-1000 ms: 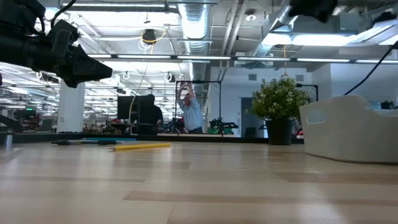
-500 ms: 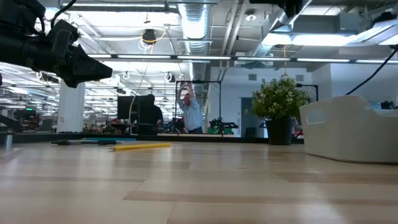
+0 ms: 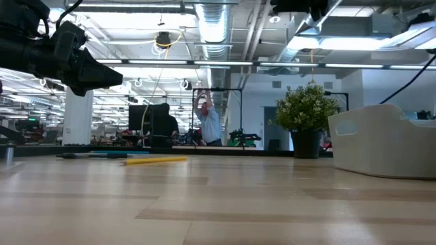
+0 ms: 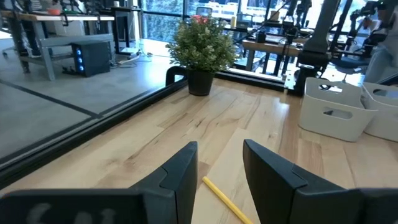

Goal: Sort pens & pencils
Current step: Put the yellow pencil into the bottom gray bin

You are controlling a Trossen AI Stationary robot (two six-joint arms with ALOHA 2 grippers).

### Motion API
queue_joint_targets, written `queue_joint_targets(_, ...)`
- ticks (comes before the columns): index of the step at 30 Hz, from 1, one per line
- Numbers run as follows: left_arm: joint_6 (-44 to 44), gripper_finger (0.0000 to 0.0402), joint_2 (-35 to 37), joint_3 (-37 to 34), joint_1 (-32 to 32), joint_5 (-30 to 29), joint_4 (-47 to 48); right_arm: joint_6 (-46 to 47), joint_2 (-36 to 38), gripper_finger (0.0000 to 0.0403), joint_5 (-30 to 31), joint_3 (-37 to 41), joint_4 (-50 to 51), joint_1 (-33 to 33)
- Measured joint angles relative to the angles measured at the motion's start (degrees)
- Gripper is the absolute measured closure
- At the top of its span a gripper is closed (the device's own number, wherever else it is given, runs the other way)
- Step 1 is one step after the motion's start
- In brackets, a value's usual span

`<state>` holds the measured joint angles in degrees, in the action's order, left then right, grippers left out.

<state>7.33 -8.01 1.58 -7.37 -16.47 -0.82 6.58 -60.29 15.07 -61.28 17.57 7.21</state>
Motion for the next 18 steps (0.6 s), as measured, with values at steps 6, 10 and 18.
queue_joint_targets(6, 0.0, 0.0283, 0.0, 0.0, 0.0, 0.0, 0.0, -7.2, 0.0, 0.0268, 0.0, 0.0, 0.0, 3.3)
queue_joint_targets(10, 0.0, 0.0283, 0.0, 0.0, 0.0, -0.8, 0.0, -10.5, 0.0, 0.027, 0.0, 0.0, 0.2, 4.3)
queue_joint_targets(18, 1.4, 0.0283, 0.0, 0.0, 0.0, -0.7, -0.1, -11.6, 0.0, 0.0269, 0.1, 0.0, 0.2, 7.0)
